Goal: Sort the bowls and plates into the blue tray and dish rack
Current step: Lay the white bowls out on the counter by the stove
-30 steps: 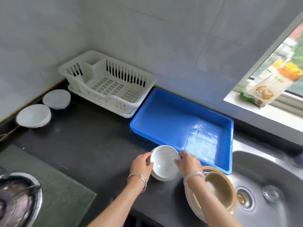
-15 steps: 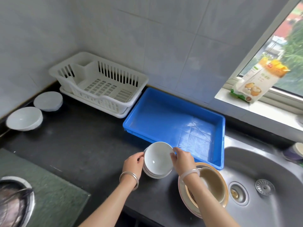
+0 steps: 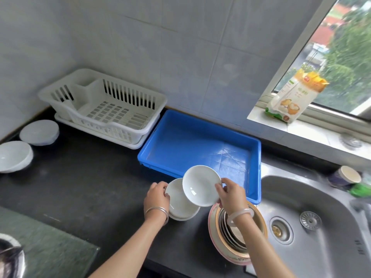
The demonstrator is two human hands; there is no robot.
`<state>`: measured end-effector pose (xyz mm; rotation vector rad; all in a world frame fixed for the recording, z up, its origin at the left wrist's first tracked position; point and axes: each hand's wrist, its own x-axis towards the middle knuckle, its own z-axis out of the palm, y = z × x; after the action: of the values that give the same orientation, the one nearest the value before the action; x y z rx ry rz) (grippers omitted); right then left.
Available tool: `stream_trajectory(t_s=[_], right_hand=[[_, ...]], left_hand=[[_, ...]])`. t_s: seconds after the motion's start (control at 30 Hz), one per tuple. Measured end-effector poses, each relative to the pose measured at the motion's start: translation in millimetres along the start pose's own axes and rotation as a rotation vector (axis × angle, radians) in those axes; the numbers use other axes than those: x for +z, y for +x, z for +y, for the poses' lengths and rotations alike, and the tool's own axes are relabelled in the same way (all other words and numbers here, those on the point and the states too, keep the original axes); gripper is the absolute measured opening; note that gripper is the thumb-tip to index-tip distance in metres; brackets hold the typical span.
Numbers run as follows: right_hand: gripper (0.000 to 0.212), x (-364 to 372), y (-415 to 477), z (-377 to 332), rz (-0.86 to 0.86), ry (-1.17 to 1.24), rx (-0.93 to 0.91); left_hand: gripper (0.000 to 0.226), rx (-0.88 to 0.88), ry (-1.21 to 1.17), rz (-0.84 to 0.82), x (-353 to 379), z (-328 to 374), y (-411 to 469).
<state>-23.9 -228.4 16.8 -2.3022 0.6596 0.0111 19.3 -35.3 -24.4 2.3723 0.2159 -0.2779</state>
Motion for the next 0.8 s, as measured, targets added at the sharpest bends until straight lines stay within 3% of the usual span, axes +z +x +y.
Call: stream_trajectory(t_s=[0.47, 0.8], right_hand=[[0.013, -17, 4, -26, 0.018, 0.173, -0.025], [0.015, 33, 24, -100, -0.118, 0.230, -0.136]], left_hand=[[0.022, -0.006, -0.260, 0.020, -36, 12, 18], [0.024, -0.208, -0.457, 0.222, -115, -46, 49]])
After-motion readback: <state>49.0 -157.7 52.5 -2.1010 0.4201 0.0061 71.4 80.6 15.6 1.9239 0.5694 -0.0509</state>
